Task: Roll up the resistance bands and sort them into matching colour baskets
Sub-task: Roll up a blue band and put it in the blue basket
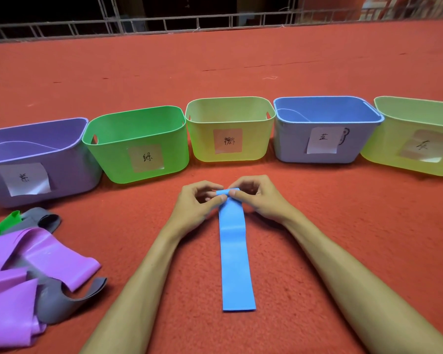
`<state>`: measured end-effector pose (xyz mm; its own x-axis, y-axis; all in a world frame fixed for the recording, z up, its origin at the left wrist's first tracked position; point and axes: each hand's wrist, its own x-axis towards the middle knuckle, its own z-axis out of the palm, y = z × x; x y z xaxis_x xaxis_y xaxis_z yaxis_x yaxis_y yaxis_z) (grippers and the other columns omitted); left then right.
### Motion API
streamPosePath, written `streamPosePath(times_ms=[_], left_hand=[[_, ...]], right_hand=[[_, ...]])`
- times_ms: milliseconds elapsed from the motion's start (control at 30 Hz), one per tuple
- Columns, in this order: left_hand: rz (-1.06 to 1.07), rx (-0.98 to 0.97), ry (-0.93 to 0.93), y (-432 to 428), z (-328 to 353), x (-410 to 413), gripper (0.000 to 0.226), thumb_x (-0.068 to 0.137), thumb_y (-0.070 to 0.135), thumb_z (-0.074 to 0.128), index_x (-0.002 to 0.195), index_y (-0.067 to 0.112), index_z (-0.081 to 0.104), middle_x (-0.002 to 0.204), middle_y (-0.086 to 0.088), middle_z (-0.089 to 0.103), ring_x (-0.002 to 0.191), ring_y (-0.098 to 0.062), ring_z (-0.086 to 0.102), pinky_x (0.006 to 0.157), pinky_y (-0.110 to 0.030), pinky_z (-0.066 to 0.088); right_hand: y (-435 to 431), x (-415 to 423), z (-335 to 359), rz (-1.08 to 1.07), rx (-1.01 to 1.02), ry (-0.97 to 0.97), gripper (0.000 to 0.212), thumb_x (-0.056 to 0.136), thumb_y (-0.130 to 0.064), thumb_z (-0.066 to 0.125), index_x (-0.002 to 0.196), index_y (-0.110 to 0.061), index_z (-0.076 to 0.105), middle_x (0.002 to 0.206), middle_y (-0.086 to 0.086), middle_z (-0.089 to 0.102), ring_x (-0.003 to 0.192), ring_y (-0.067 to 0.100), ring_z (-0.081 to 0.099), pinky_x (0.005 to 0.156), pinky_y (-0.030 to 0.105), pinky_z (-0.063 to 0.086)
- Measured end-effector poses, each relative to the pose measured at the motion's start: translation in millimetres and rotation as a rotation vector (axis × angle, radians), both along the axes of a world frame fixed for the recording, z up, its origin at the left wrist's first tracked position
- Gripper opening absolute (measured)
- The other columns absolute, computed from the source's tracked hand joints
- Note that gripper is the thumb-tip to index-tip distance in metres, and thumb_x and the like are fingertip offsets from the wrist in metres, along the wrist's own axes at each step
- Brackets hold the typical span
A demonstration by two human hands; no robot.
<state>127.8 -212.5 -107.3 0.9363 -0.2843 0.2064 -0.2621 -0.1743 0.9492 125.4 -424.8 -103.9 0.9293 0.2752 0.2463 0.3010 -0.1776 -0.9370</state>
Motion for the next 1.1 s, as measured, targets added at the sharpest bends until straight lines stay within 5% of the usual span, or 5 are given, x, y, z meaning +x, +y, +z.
streamPosePath(times_ms=[367,467,700,867,1100], left_hand=[[-0.014,-0.010,0.020,3.2,-0.1,2.2,0.009,0.090,0.012,0.078,0.098,0.009,0.080,0.093,-0.016,0.079,0.086,-0.021,0.070,0.086,-0.050,0.057],[-0.004,-0.018,0.016,3.2,0.2,1.0,0.009,0.089,0.007,0.079,0.098,0.009,0.079,0.092,-0.013,0.079,0.084,-0.017,0.069,0.083,-0.042,0.055],[-0.008,-0.024,0.030,-0.5,2.6,-1.2,0.010,0.090,0.007,0.078,0.099,0.008,0.080,0.091,-0.001,0.080,0.084,-0.009,0.070,0.080,-0.024,0.055],[-0.008,-0.021,0.052,-0.2,1.8,-1.0,0.006,0.094,0.010,0.074,0.096,0.008,0.080,0.093,-0.009,0.080,0.088,-0.018,0.075,0.089,-0.040,0.059],[-0.020,-0.025,0.044,3.0,2.9,-0.8,0.011,0.090,0.004,0.077,0.101,0.006,0.079,0.095,-0.016,0.079,0.088,-0.020,0.072,0.092,-0.044,0.058]], right_hand=[[1.4,-1.1,1.5,-0.040,0.000,0.022,0.013,0.088,-0.009,0.079,0.099,-0.004,0.074,0.082,0.010,0.072,0.075,0.012,0.061,0.070,0.027,0.048],[1.8,1.0,0.3,-0.051,0.019,0.049,0.019,0.085,-0.027,0.080,0.093,-0.010,0.075,0.085,0.029,0.071,0.077,0.021,0.059,0.073,0.037,0.044],[0.0,-0.9,0.5,-0.018,0.055,0.013,0.007,0.094,-0.002,0.072,0.096,0.005,0.072,0.090,0.012,0.075,0.083,0.015,0.068,0.079,0.031,0.055],[0.2,-2.4,1.0,-0.013,0.063,-0.017,0.007,0.092,0.001,0.073,0.098,0.005,0.071,0.090,0.009,0.075,0.082,0.012,0.068,0.077,0.025,0.055],[0.4,-0.7,1.5,-0.045,0.071,0.037,0.007,0.091,-0.003,0.076,0.095,0.001,0.074,0.087,0.011,0.075,0.081,0.016,0.066,0.077,0.027,0.053]])
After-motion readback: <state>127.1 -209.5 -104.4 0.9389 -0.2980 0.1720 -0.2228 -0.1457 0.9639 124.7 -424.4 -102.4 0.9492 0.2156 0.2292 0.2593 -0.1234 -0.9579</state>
